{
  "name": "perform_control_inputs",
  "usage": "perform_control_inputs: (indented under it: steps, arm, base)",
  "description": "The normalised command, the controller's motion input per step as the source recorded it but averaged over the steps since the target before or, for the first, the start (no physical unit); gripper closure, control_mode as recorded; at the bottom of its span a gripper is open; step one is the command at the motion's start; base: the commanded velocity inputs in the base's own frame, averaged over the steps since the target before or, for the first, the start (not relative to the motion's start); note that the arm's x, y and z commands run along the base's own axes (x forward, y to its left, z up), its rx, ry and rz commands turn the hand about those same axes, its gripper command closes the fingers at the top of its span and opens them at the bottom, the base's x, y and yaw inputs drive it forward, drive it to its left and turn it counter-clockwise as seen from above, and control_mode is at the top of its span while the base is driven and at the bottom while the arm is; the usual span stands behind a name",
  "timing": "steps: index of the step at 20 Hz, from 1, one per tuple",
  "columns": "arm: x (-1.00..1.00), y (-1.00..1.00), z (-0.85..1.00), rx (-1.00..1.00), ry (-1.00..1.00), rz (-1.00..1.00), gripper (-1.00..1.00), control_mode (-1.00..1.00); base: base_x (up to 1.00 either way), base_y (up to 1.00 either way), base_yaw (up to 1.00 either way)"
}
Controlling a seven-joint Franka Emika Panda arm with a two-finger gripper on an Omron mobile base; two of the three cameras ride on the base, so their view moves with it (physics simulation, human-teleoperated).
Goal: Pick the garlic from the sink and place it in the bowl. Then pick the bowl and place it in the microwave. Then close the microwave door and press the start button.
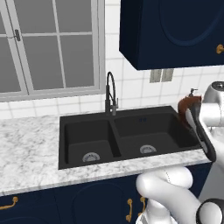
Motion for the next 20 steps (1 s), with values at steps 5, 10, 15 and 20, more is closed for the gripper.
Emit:
perform_control_inputs:
  steps: [5,10,15,20]
  arm:
    - [-0.32,0.95,0.55,0.00,0.00,0.40,1.00,-1.00]
    - [-0.28,0.92,0.50,0.04,0.02,0.20,1.00,-1.00]
    - [-0.41,0.75,0.44,0.01,0.01,0.06,1.00,-1.00]
    - [-0.40,0.62,0.45,0.04,0.00,0.04,1.00,-1.00]
  base:
    - [0.00,0.00,0.00]
    - [0.00,0.00,0.00]
    - [0.00,0.00,0.00]
    - [0.00,0.00,0.00]
